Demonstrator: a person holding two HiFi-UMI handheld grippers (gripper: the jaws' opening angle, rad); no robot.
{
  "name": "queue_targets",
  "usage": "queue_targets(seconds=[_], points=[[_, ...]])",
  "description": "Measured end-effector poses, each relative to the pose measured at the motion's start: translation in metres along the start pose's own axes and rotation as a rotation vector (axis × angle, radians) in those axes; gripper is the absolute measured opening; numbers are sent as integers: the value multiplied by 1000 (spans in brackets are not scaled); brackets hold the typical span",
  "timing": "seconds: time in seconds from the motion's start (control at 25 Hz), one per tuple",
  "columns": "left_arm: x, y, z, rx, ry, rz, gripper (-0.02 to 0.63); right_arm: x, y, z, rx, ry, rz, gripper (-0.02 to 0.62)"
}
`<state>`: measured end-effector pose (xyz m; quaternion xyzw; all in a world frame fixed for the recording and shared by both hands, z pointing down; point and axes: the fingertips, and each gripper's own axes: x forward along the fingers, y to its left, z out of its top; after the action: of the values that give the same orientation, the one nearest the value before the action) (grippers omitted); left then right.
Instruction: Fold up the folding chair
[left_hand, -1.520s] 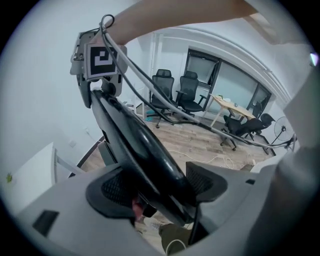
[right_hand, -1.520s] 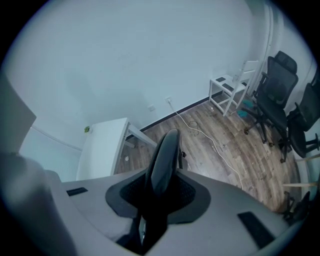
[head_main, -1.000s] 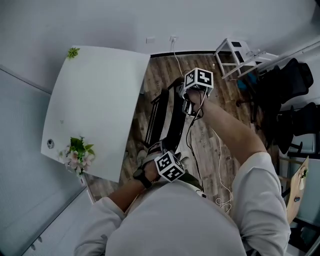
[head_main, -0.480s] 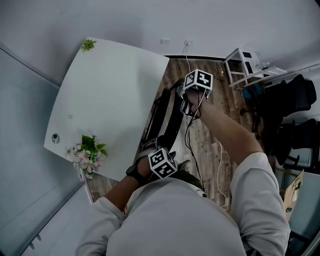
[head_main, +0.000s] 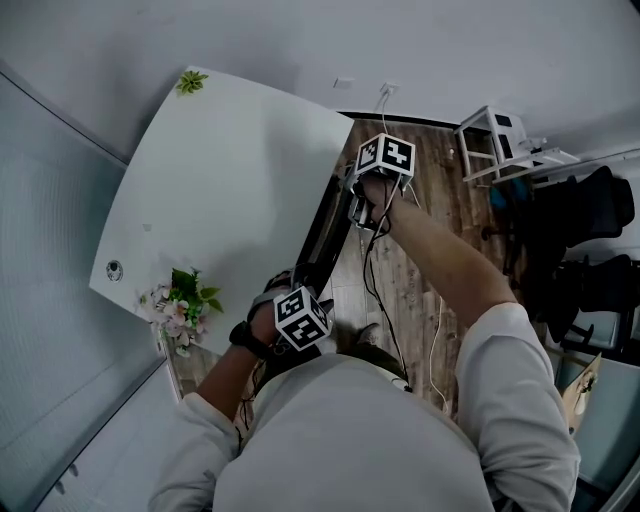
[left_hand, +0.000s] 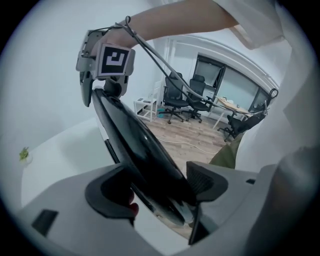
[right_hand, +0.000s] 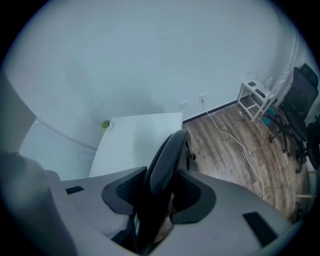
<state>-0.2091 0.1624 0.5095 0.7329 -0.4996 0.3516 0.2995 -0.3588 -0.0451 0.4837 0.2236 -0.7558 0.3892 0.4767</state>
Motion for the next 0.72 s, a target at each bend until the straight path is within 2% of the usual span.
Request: queue_targets(seconds=[0.36,0.52,0.72], points=[[-9,16,-6,-77,-28,64,333,5,17,-2,-33,-24,88,223],[-20,21,-5,-93,-55,129,334,-3,15,-5,-49,-53,135,278],[-37,21,2,-78,-66,243,337,-36,6,-10,-116,-124,204,296]])
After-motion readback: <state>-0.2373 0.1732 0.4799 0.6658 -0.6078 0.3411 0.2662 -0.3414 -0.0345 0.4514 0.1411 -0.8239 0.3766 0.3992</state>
